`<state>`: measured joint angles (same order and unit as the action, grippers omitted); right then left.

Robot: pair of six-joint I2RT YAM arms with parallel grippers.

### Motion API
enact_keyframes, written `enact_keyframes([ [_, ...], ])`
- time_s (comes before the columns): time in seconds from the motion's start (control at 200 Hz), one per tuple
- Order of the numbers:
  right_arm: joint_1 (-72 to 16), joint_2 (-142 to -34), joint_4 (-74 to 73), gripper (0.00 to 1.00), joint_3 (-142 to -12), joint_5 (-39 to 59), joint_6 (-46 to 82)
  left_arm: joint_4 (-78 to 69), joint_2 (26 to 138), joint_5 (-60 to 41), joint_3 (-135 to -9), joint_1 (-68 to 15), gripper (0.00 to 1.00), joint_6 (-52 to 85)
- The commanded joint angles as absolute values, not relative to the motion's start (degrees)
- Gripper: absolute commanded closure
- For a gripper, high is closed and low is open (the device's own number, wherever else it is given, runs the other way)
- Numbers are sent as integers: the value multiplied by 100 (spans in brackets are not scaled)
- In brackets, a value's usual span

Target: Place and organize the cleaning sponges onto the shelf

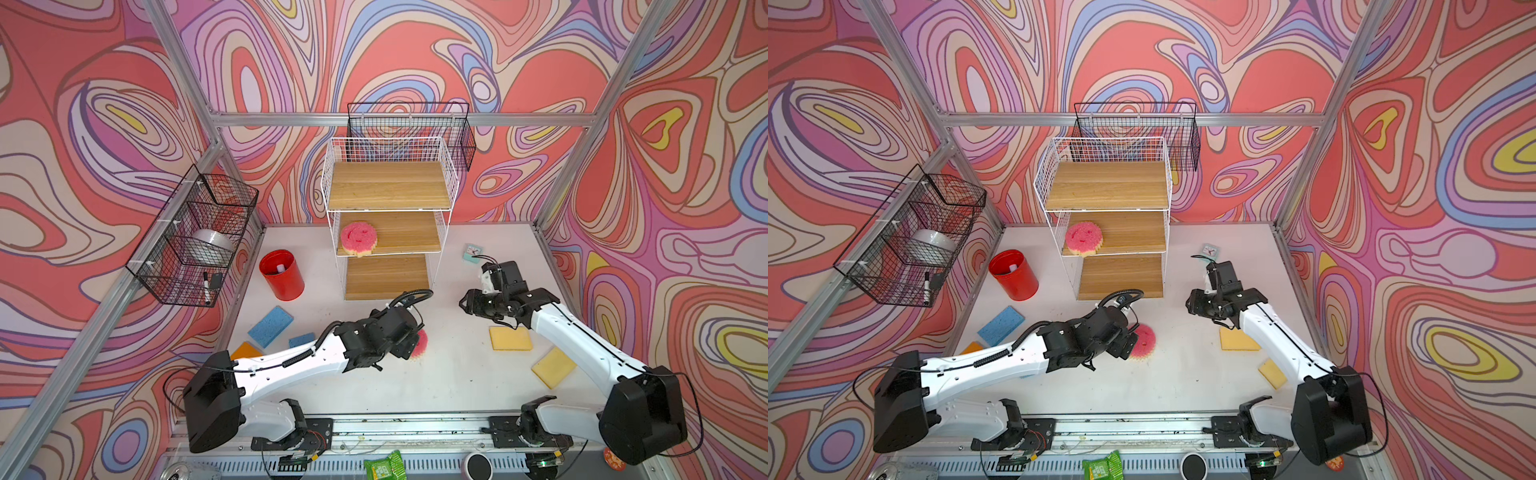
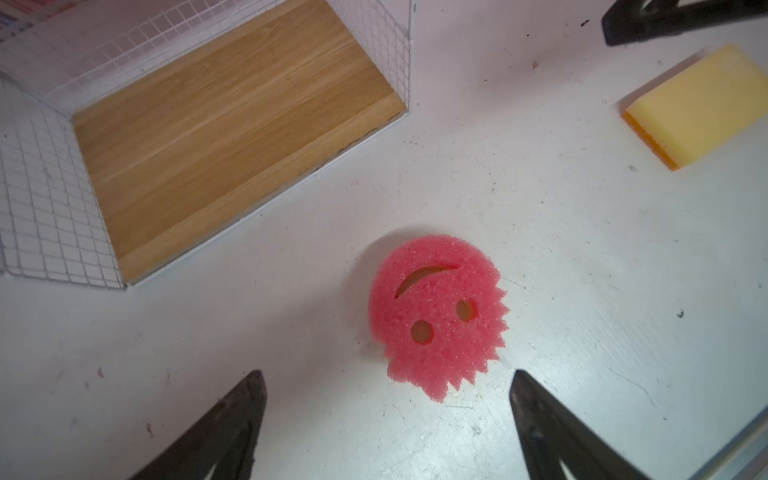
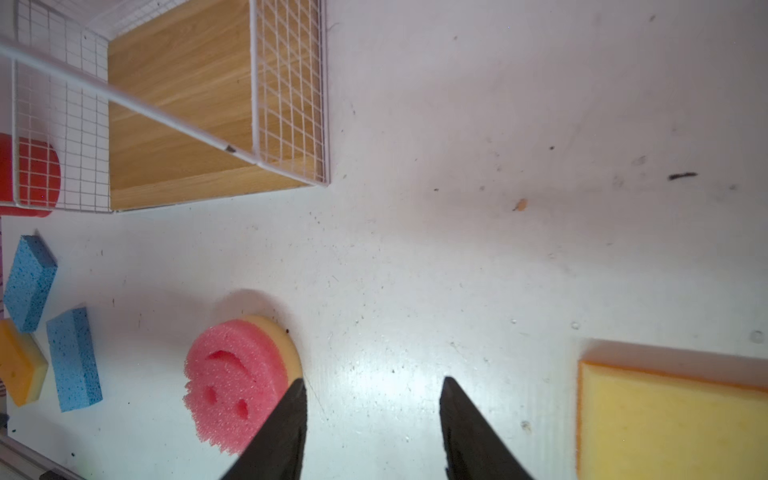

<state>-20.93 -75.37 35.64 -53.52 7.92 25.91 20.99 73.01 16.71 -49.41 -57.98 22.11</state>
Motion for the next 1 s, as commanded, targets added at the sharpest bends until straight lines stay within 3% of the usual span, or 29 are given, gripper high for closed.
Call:
enact_keyframes([
  [0.0,-2711,-7895,3627,47,-5571,285,2782,1942,6699,1344,-4439,-5522,9,2733],
  [0.115,-3110,-8081,3427,42,-5562,268,2913,1913,6272,1537,-3945,-5390,9,2969],
  [0.345,-3982,-8226,3182,45,-5414,-196,3337,1311,5669,1671,-3027,-5344,9,3413],
  [0.991,-4663,-9072,2868,52,-5361,-35,3841,422,5515,802,-2257,-4904,3,3813],
])
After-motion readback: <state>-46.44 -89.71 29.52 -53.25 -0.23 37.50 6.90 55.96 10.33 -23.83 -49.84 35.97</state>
